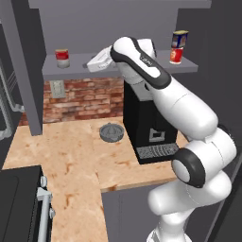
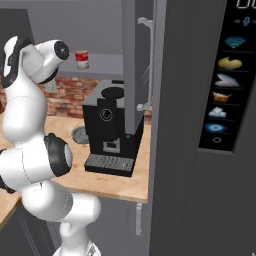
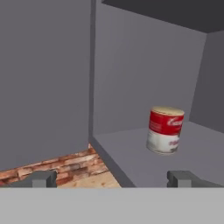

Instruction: Stack two cans on top of the other two cans in the cabinet.

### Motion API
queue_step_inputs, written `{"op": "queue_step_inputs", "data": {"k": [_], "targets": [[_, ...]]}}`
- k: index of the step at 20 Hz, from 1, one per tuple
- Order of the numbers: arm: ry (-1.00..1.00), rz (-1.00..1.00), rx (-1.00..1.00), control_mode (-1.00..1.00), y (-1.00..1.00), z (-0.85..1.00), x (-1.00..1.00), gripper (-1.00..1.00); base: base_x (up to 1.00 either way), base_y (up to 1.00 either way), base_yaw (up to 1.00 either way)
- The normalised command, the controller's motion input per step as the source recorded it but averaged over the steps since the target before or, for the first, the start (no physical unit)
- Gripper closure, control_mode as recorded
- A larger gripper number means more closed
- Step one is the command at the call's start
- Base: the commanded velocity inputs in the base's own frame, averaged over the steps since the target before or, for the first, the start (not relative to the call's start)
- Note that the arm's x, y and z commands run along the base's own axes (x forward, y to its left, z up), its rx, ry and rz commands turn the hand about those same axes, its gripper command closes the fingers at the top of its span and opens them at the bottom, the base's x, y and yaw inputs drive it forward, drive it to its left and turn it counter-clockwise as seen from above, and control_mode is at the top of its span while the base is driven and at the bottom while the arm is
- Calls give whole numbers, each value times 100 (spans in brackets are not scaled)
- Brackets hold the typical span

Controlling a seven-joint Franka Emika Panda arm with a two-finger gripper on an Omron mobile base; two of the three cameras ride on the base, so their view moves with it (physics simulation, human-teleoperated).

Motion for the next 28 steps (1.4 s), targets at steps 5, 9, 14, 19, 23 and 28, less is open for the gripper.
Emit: {"op": "queue_step_inputs", "data": {"k": [5, 9, 14, 19, 23, 28], "targets": [[0, 0, 0, -100, 6, 0, 3, -100, 0, 0, 0], [0, 0, 0, -100, 10, 0, 6, -100, 0, 0, 0], [0, -2, 0, -100, 1, 0, 12, -100, 0, 0, 0], [0, -8, 3, -100, -10, 0, 12, -100, 0, 0, 0], [0, -10, 4, -100, -4, 0, 22, -100, 0, 0, 0], [0, -9, 5, -100, 0, 0, 14, -100, 0, 0, 0]]}}
